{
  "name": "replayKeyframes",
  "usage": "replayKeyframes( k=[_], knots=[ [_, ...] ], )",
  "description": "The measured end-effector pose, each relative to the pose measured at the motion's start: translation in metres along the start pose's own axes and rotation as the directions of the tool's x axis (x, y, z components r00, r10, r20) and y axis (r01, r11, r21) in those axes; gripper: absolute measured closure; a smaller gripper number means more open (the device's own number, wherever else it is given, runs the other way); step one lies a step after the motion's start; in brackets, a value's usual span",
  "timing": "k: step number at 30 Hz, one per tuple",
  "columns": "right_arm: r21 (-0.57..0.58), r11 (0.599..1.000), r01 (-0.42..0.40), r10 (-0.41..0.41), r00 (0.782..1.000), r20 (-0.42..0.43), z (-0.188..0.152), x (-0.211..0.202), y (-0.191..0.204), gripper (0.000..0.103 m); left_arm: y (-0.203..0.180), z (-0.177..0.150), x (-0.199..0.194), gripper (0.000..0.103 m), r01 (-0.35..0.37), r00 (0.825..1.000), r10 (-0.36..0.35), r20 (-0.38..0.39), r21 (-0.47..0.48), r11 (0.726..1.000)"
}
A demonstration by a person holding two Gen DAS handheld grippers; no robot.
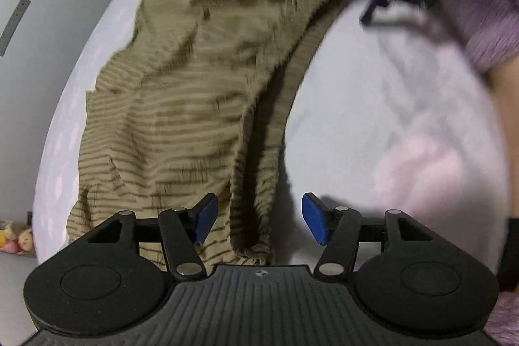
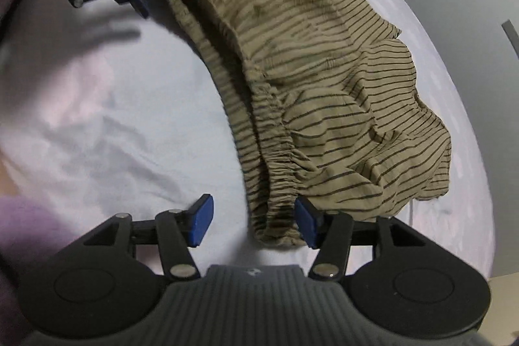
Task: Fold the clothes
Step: 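Lift the pants by the waistband with both grippers and shake them out, then lay the pants flat on the bed and open both grippers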
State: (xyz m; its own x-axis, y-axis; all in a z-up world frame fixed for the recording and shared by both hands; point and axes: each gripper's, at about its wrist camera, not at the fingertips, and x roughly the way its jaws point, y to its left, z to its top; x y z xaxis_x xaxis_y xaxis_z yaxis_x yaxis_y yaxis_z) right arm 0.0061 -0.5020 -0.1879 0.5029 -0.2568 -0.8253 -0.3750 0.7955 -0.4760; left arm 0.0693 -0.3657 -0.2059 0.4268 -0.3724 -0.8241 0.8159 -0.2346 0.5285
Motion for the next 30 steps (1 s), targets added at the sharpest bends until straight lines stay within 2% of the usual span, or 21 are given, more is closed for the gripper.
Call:
replayKeyframes(
  k=[1, 2, 6, 8, 9, 13, 17, 20, 23, 26, 30],
  knots=[
    [-0.008, 1.000, 0.007, -0.007, 1.000, -0.009, 0.000, 0.006, 0.000, 0.046, -0.002, -0.001, 0.006, 0.051, -0.018, 1.000, 0.018, -0.020, 0.005, 1.000],
    [-0.011, 1.000, 0.008, -0.008, 1.000, -0.014, -0.001, 0.012, -0.001, 0.046, -0.002, -0.002, 0.010, 0.057, -0.026, 0.999, 0.026, -0.035, 0.003, 1.000],
    [-0.017, 1.000, 0.021, -0.022, 0.999, -0.026, -0.001, 0.026, -0.003, 0.046, 0.002, -0.007, 0.018, 0.090, -0.023, 0.998, 0.021, -0.052, -0.030, 0.999],
    [0.006, 0.999, 0.039, -0.038, 0.999, -0.036, -0.002, 0.029, -0.006, 0.061, 0.006, -0.009, 0.019, 0.093, -0.034, 0.998, 0.032, -0.050, -0.038, 0.999],
    [0.020, 0.998, 0.053, -0.052, 0.997, -0.047, -0.003, 0.031, -0.009, 0.076, 0.008, -0.010, 0.017, 0.094, -0.035, 0.999, 0.033, -0.039, -0.044, 0.998],
    [0.088, 0.994, 0.068, -0.065, 0.997, -0.035, -0.004, 0.021, -0.016, 0.078, 0.018, -0.007, -0.006, 0.096, -0.031, 1.000, 0.031, -0.006, -0.041, 0.999],
    [0.132, 0.991, -0.013, 0.021, 0.998, -0.061, -0.007, -0.001, -0.018, 0.079, 0.025, -0.007, -0.034, 0.096, 0.078, 0.997, -0.078, 0.001, -0.047, 0.996],
    [0.139, 0.988, -0.072, 0.085, 0.993, -0.086, -0.012, -0.017, -0.017, 0.079, 0.021, -0.010, -0.052, 0.096, 0.179, 0.984, -0.180, -0.015, -0.052, 0.982],
    [0.147, 0.980, -0.131, 0.148, 0.983, -0.112, -0.017, -0.032, -0.015, 0.079, 0.011, -0.012, -0.063, 0.096, 0.277, 0.959, -0.279, -0.041, -0.051, 0.959],
    [0.166, 0.969, -0.183, 0.206, 0.970, -0.132, -0.020, -0.043, -0.016, 0.079, 0.011, -0.012, -0.052, 0.095, 0.307, 0.946, -0.315, -0.071, -0.109, 0.946],
    [0.243, 0.945, -0.219, 0.257, 0.957, -0.137, -0.020, -0.032, -0.025, 0.078, 0.013, -0.012, -0.036, 0.094, 0.335, 0.927, -0.359, -0.107, -0.192, 0.922]
  ],
)
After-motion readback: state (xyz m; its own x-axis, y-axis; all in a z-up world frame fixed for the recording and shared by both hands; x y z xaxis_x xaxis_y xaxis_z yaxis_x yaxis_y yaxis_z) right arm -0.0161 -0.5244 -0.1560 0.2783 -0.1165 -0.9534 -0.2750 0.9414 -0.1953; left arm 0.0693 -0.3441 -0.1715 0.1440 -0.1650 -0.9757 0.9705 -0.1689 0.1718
